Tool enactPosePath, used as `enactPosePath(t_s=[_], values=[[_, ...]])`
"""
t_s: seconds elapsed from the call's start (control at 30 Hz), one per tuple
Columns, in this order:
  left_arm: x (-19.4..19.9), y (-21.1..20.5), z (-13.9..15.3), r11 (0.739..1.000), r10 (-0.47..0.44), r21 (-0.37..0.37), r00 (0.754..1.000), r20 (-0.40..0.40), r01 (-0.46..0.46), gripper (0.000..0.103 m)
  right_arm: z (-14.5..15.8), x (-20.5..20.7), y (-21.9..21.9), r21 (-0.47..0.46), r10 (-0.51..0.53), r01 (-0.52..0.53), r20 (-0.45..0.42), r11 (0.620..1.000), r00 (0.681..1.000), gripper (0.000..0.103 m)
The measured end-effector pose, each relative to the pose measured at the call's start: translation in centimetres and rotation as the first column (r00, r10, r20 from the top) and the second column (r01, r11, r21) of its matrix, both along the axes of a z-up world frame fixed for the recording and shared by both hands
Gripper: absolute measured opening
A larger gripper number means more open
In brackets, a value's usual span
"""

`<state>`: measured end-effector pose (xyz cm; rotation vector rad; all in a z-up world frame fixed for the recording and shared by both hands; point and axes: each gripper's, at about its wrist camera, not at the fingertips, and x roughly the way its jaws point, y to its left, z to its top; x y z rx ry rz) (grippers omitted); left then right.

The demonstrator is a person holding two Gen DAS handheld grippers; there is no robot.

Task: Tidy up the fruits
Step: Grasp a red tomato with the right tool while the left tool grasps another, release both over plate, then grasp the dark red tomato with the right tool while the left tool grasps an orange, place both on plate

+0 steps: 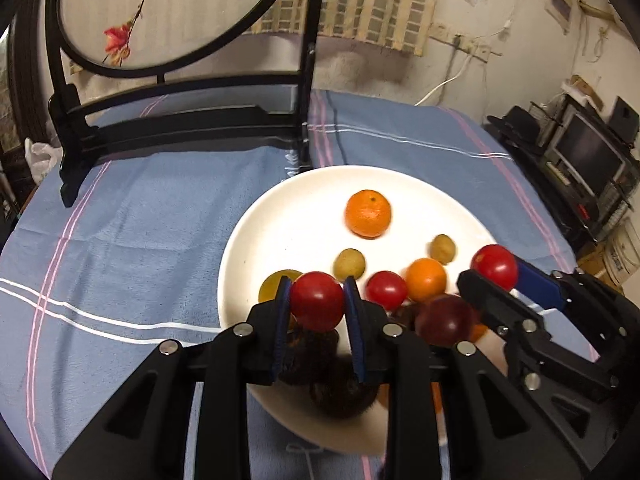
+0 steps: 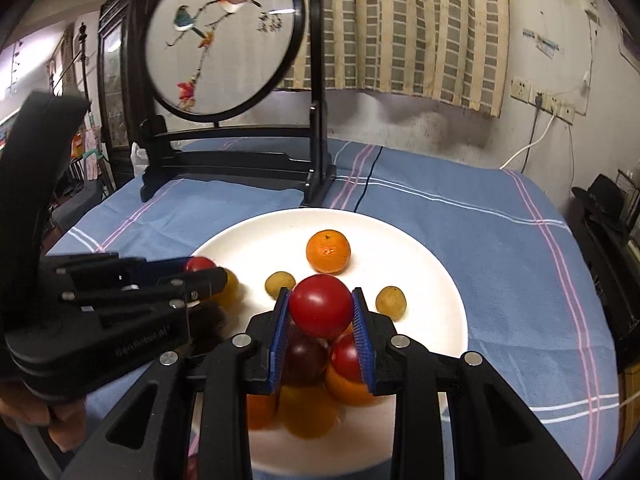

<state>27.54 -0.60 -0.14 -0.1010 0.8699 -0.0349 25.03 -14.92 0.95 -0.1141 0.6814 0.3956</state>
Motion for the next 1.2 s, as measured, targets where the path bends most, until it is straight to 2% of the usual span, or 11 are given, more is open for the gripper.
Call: enactPosePath(t_s=[0.07, 0.13, 0.17, 0.27, 0.4, 0.53, 0.6, 0.73, 0.83, 1.07, 1.2], values=[[0.4, 0.2, -0.3, 0.999, 0.031, -0.012, 1.0, -0.002, -0.031, 0.031, -0.3, 0.6, -0.2, 0.013, -0.024, 0.024, -0.013, 1.0, 1.0, 0.053], [0.2, 0.6, -0.1, 0.997, 0.061, -0.04, 0.998, 0.018, -0.06, 0.061, -0.5, 0.4, -0.7, 0.014, -0.056, 0.056, -0.002, 0.998, 0.998, 0.054], [-0.2, 0.8, 0.3, 0.996, 0.077, -0.039, 0.996, 0.04, -0.076, 0.065, -0.4, 0.1, -0.9, 0.015, -0.054, 0.054, 0.003, 0.998, 0.999, 0.054], [-1.3, 1.1, 1.1, 0.997, 0.079, -0.013, 0.995, 0.061, -0.078, 0.066, 0.2, -1.3, -1.7, 0.02, -0.052, 0.051, 0.023, 0.999, 0.998, 0.054], [-4.1, 2.7, 1.4, 0.992, 0.129, -0.014, 0.99, 0.056, -0.128, 0.067, 0.7, -4.0, -2.9, 0.034, -0.027, 0.026, 0.028, 0.999, 0.999, 0.061], [-7.2, 3.6, 0.4, 0.99, 0.144, -0.008, 0.989, 0.028, -0.144, 0.072, -0.2, -7.7, -3.2, -0.043, 0.006, -0.005, 0.01, 0.999, 1.0, 0.061], [-8.7, 3.7, -0.5, 0.99, 0.141, 0.018, 0.99, 0.005, -0.142, 0.076, -0.9, -9.4, -3.2, -0.053, 0.03, -0.031, -0.016, 0.998, 0.999, 0.061], [-11.0, 3.6, -1.9, 0.993, 0.114, 0.04, 0.992, -0.044, -0.113, 0.078, -2.2, -11.8, -2.7, -0.083, 0.046, -0.05, -0.059, 0.995, 0.997, 0.061], [-12.0, 3.8, -2.5, 0.993, 0.113, 0.032, 0.993, -0.047, -0.111, 0.084, -3.3, -12.7, -2.0, -0.113, 0.059, -0.07, -0.096, 0.991, 0.994, 0.061], [-12.7, 5.1, -2.4, 0.993, 0.116, 0.032, 0.993, 0.016, -0.116, 0.086, -5.6, -13.4, 0.8, -0.198, 0.098, -0.125, -0.145, 0.972, 0.985, 0.061], [-12.3, 5.9, -2.5, 0.992, 0.121, 0.031, 0.993, 0.009, -0.121, 0.086, -6.3, -12.8, 2.0, -0.21, 0.119, -0.15, -0.151, 0.966, 0.981, 0.061]])
